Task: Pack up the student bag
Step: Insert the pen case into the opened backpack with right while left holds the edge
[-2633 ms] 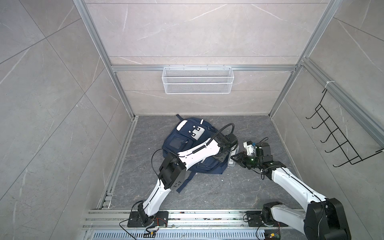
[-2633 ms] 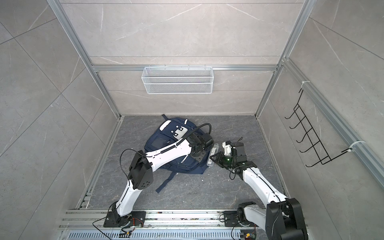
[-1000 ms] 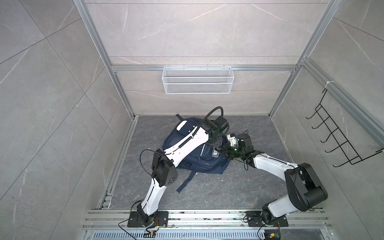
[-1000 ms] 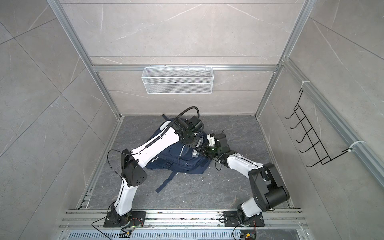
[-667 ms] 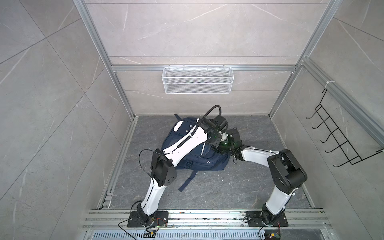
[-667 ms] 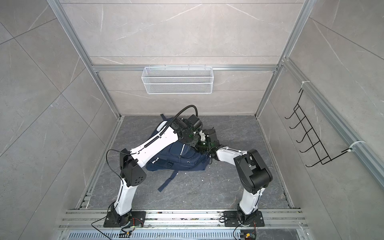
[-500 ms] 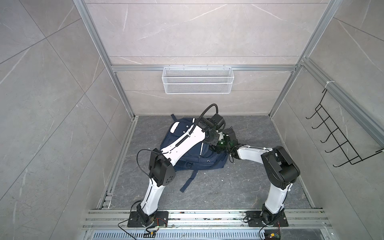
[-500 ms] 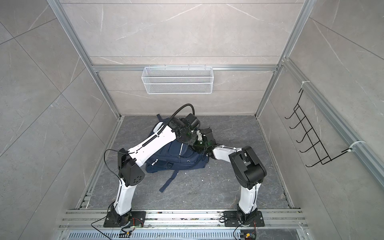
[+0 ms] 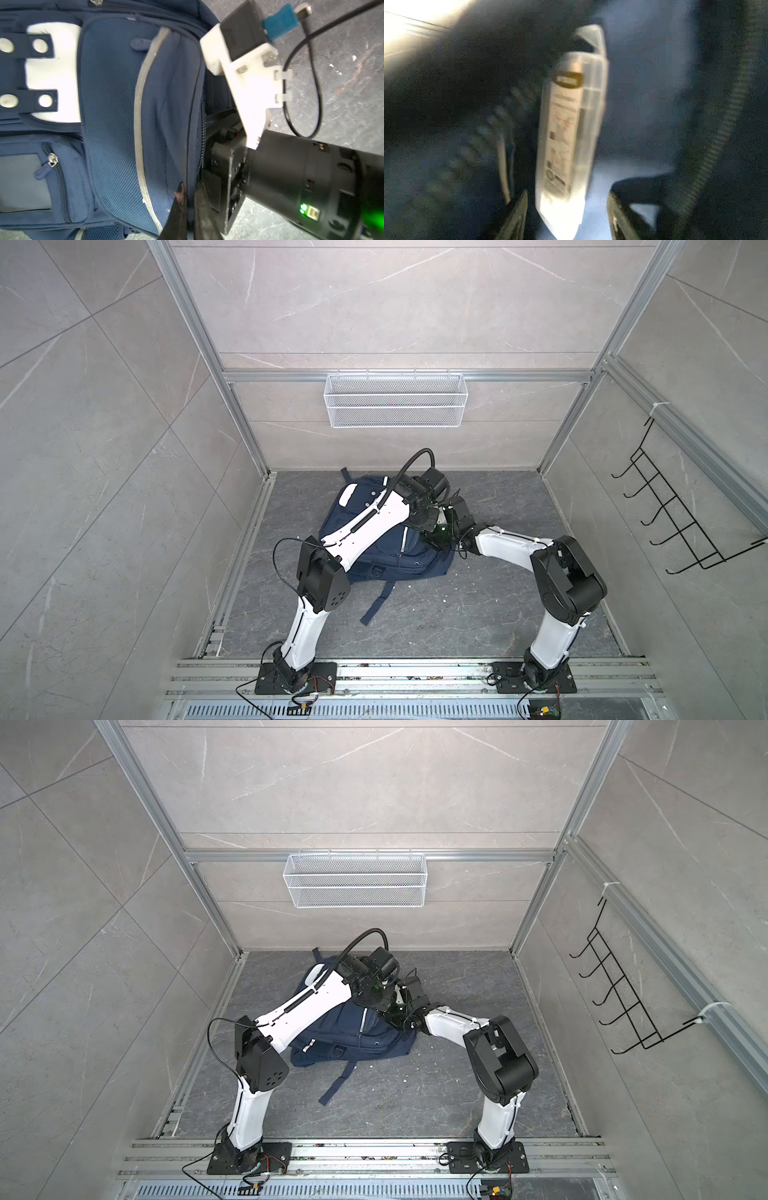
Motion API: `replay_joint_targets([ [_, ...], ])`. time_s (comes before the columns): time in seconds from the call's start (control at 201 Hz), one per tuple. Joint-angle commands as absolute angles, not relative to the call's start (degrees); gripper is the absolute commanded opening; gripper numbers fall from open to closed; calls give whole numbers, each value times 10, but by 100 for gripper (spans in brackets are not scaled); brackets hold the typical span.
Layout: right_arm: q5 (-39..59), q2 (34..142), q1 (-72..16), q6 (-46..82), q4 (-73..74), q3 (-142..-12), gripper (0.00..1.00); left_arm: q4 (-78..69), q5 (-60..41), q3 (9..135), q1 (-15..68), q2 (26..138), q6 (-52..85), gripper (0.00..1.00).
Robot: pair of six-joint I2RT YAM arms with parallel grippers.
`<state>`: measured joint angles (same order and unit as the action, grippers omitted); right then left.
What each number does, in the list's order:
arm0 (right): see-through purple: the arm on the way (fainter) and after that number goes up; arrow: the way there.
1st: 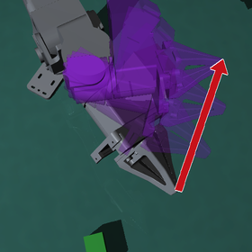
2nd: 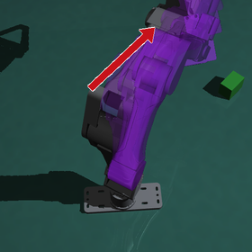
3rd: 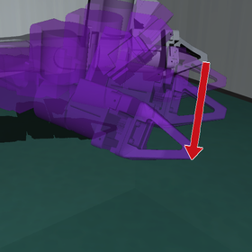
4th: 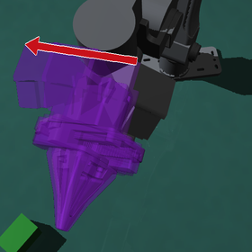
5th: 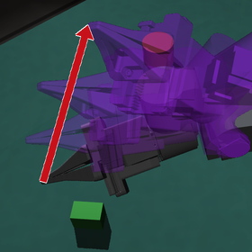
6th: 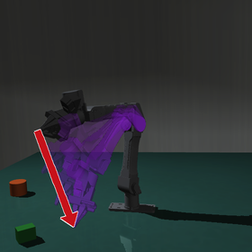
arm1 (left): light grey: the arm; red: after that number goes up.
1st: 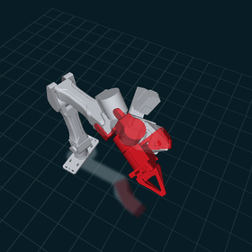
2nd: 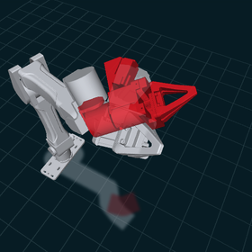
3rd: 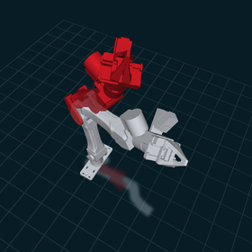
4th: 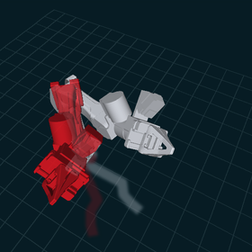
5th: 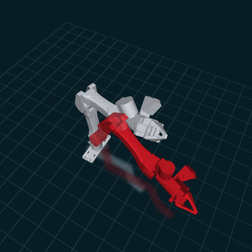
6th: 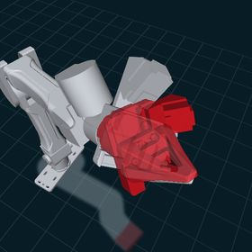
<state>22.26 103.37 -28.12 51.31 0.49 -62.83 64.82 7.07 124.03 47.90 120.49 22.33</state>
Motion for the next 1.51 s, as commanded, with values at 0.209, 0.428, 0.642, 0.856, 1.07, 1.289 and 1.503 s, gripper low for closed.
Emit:
replay_joint_targets([
  [0.209,194,935,-292,473,-58,-573,68,607,33,1251,485,1176,227,0],
  [0.428,174,889,-290,461,-85,-547,68,606,26,1258,485,1186,225,0],
  [0.642,141,823,-282,456,-111,-499,68,604,15,1259,486,1206,223,0],
  [0.856,108,743,-282,444,-149,-448,65,608,-11,1301,494,1257,217,0],
  [1.07,62,686,-298,433,-195,-423,63,647,-18,1388,515,1331,209,2],
  [1.289,31,692,-349,432,-209,-439,63,571,-31,1243,490,1221,232,57],
  [1.503,-3,774,-415,432,-191,-488,59,501,-24,1058,443,1090,242,58],
])
